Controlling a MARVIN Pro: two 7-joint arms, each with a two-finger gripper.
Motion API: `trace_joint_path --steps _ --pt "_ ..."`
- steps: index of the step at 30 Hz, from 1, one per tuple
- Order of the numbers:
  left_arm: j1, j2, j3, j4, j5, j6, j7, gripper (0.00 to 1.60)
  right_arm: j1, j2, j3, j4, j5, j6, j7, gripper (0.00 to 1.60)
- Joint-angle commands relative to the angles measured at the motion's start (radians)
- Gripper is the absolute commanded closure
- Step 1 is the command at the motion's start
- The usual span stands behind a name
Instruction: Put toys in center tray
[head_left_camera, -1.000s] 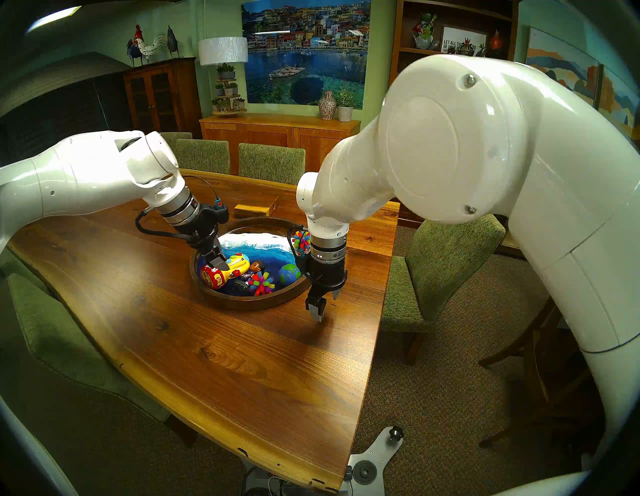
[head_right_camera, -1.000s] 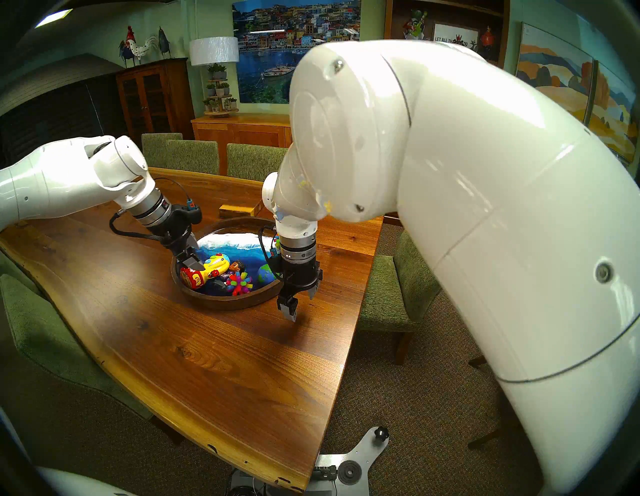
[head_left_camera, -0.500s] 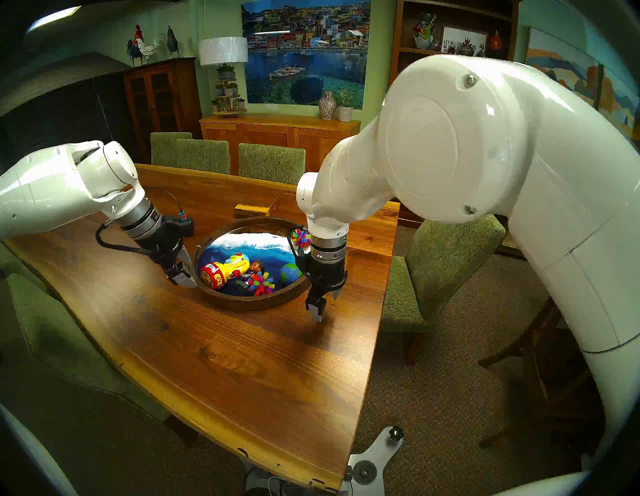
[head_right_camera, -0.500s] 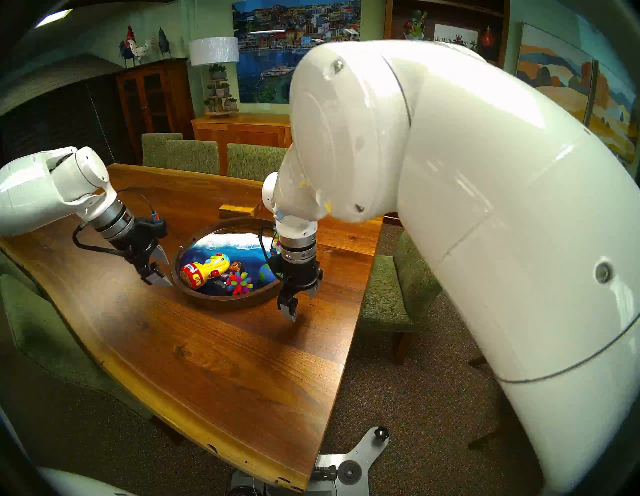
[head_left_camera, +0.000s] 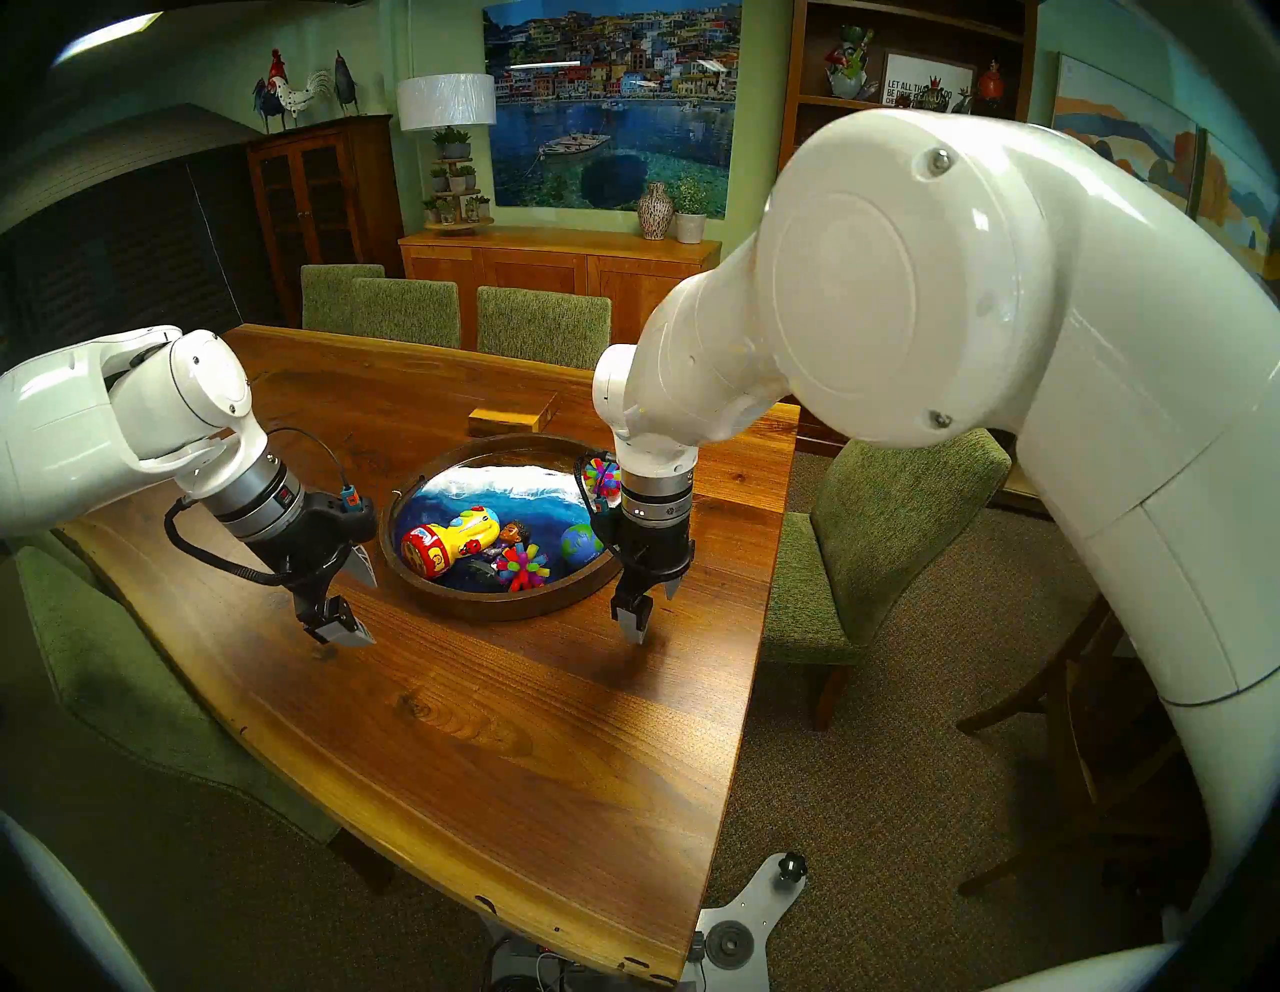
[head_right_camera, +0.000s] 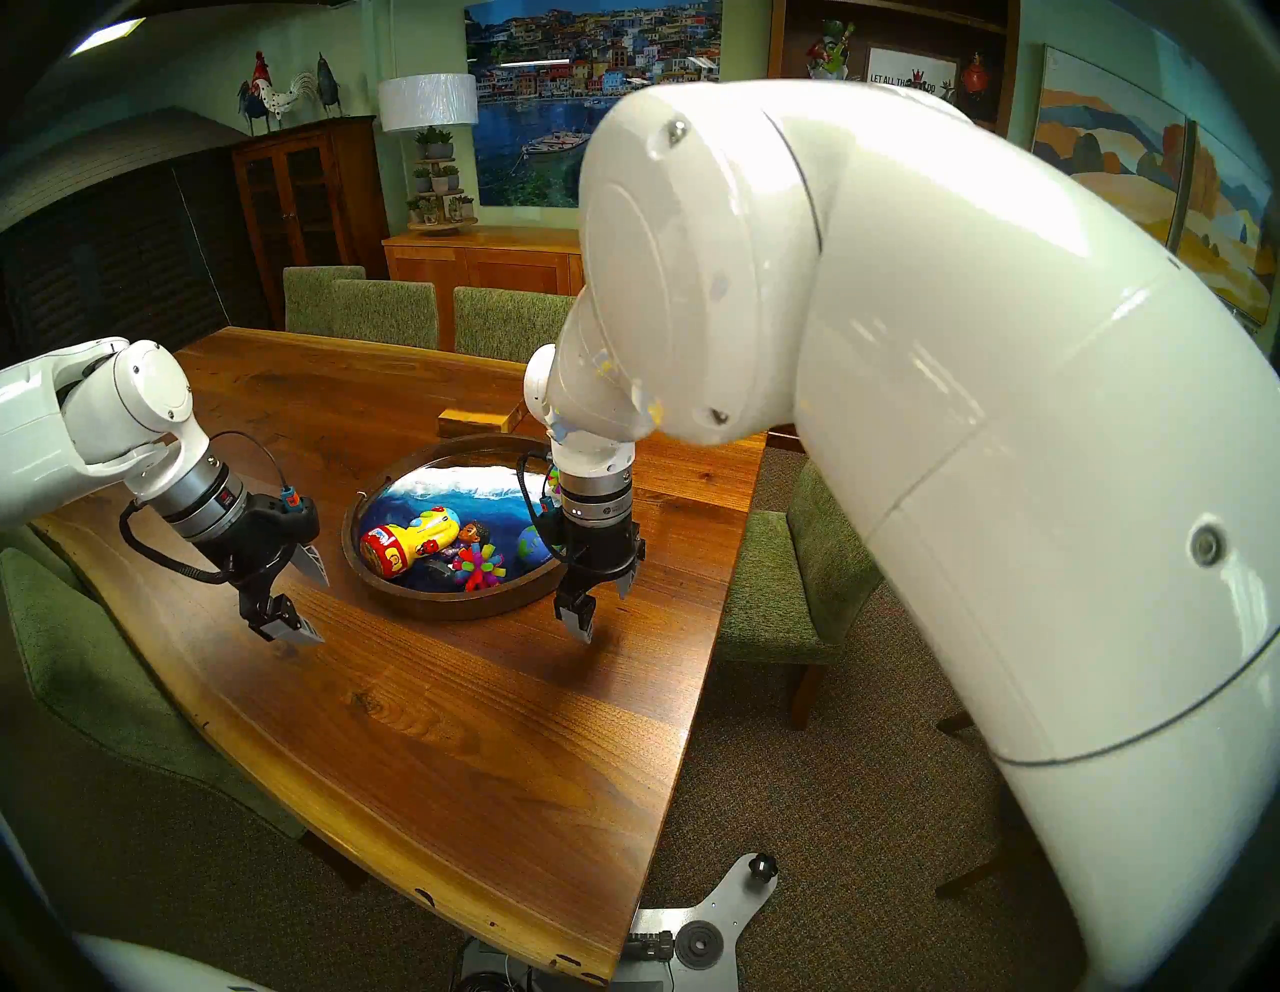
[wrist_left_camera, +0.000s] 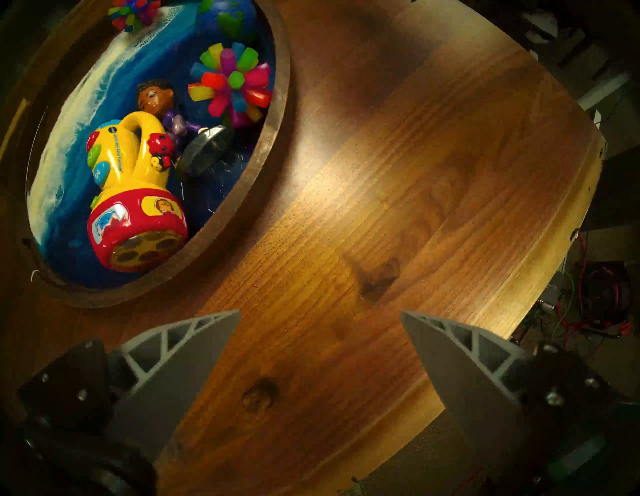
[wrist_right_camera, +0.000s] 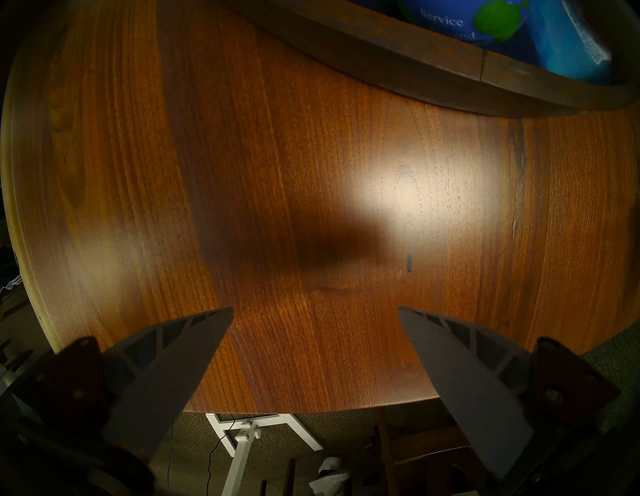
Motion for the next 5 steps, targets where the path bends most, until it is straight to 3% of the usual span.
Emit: trace_joint_path --steps 1,5 --pt "-0.103 0.077 0.001 -0.073 0.056 0.037 0.022 0.00 0.032 0.003 0.000 0.013 0.002 0.000 0.001 0.00" --pt "-0.121 0.095 0.012 -0.097 0.077 0.054 0.027 0.00 0.032 0.003 0.001 0.012 0.002 0.000 0.001 0.00"
